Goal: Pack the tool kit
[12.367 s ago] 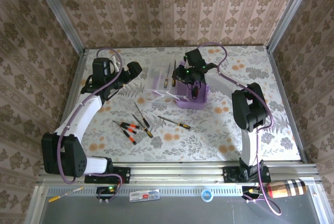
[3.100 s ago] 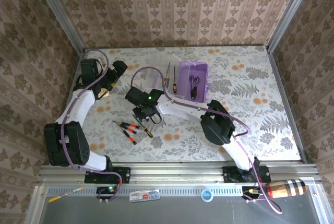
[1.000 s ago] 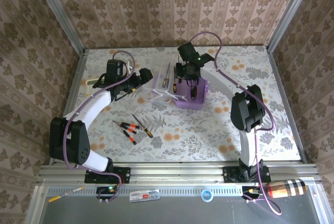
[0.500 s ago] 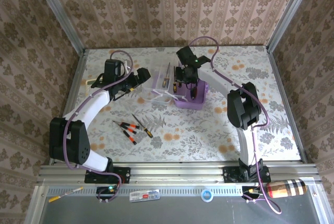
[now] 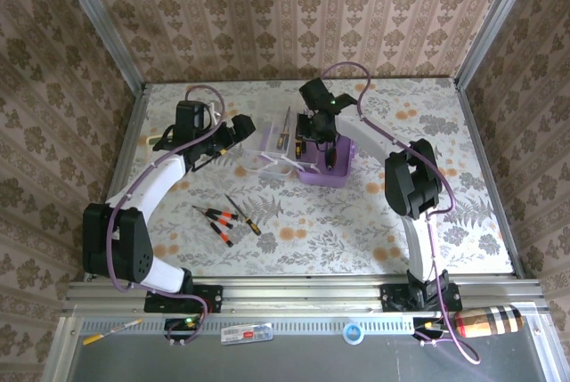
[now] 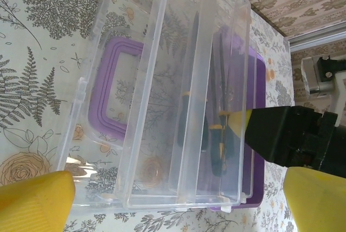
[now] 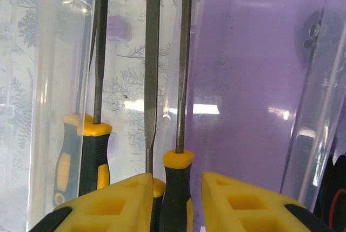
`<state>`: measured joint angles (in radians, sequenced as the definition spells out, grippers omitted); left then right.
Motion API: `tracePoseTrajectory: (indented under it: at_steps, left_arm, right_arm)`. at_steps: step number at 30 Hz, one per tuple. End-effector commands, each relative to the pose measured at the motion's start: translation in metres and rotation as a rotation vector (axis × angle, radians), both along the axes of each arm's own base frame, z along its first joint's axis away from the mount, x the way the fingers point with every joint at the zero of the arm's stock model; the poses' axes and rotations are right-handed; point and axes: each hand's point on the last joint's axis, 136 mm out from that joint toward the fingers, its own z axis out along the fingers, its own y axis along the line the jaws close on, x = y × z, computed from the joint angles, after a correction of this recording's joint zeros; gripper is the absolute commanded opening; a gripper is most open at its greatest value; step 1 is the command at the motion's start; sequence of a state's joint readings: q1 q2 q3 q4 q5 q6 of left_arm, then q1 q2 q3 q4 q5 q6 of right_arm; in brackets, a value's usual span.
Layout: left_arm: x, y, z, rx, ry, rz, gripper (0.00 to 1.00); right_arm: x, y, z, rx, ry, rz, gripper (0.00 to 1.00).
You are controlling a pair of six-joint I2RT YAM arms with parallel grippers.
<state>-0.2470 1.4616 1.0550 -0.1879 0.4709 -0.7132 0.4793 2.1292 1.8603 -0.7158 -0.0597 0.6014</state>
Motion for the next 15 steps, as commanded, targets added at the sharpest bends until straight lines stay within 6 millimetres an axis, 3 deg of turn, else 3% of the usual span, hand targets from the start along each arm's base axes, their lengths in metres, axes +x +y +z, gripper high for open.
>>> tracePoseTrajectory:
  at_steps: [1, 7, 11, 15]
  left_arm:
    - [0.005, 0.005, 0.026, -0.003, -0.070, 0.005, 1.00]
    - [0.008, 0.014, 0.027, -0.007, -0.069, 0.030, 1.00]
    - [0.013, 0.030, 0.030, -0.018, -0.068, 0.075, 1.00]
    - [0.022, 0.061, 0.033, -0.038, -0.072, 0.162, 1.00]
  right_arm:
    - [-0.001, -0.010, 0.022, -0.027, -0.029, -0.005, 0.33]
    - [-0.012, -0.017, 0.058, -0.015, -0.104, -0.004, 0.34]
    - [-0.031, -0.015, 0.075, -0.026, -0.144, 0.026, 0.35]
    - [-0.061, 0.009, 0.085, -0.073, -0.193, 0.107, 0.35]
